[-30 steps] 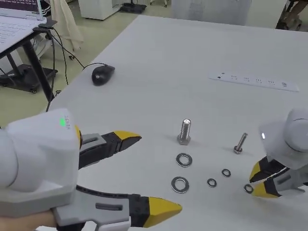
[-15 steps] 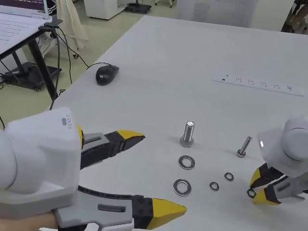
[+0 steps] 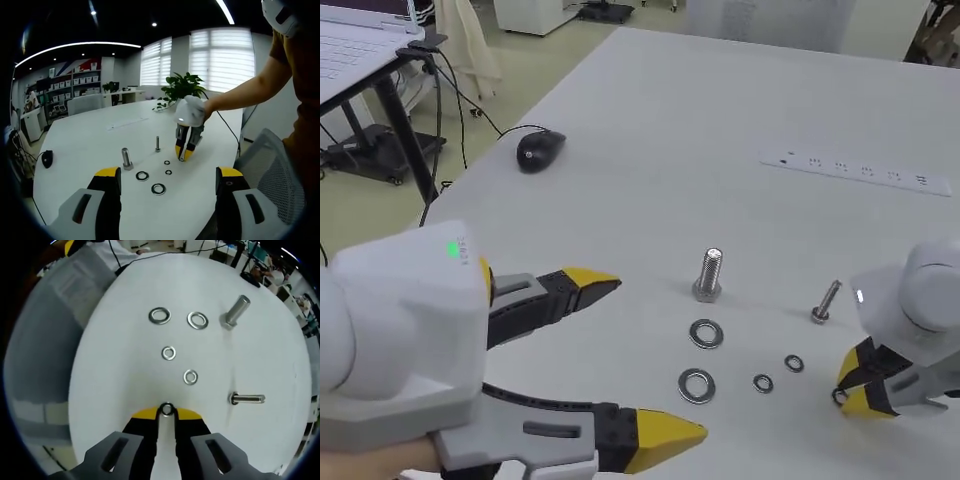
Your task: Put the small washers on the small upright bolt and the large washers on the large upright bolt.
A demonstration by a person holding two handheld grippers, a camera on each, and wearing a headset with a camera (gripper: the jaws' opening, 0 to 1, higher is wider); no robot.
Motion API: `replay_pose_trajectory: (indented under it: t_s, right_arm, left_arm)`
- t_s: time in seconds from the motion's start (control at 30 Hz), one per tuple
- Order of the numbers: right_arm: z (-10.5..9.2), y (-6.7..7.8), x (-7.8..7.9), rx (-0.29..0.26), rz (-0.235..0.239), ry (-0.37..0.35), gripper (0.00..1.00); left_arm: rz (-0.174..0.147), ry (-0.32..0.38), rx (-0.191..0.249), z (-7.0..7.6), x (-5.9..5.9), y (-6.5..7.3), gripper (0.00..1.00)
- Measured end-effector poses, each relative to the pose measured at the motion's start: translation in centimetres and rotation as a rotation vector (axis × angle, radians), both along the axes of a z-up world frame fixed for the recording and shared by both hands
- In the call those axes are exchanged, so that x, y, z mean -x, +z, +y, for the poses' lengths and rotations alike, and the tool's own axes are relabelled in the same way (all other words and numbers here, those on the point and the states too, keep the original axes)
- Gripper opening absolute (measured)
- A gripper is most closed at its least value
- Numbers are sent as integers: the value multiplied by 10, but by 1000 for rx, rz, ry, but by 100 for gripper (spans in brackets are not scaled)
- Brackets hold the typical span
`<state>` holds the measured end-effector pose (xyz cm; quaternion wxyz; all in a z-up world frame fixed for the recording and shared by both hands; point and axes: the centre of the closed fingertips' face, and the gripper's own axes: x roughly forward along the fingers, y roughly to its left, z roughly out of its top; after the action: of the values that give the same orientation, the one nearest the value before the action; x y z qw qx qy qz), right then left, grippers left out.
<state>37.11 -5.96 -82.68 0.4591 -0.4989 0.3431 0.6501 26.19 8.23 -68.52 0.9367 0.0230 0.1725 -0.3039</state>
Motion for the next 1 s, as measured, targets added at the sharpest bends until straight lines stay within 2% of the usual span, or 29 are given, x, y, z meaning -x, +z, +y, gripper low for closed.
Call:
replay_pose_trajectory:
  t_s: [0.1,0.23,0.27,0.47,0.6,0.7,1.0]
  right_arm:
    - [-1,0,-1,1,0,2,12]
    - [2,16,-10,-21,-2,-26,12]
    - [2,21,-18,-28,-24,-27,12]
    - [6,45,-41,-49,-69,-53,12]
    - [10,54,-52,-58,-87,-64,12]
    - [17,62,-62,-85,-100,-87,12]
    - [29,72,-76,-91,-132,-88,12]
  left_arm:
    - [2,-4,0,-1,0,0,77]
    - [3,-7,-2,-2,1,0,77]
    - [4,-7,-3,-2,1,-1,77]
    - [-1,-7,-2,-3,0,0,76]
    - [2,-8,-5,-3,0,-1,76]
    - [6,-6,-10,-2,1,-3,76]
    - [9,-4,-5,-4,1,-5,77]
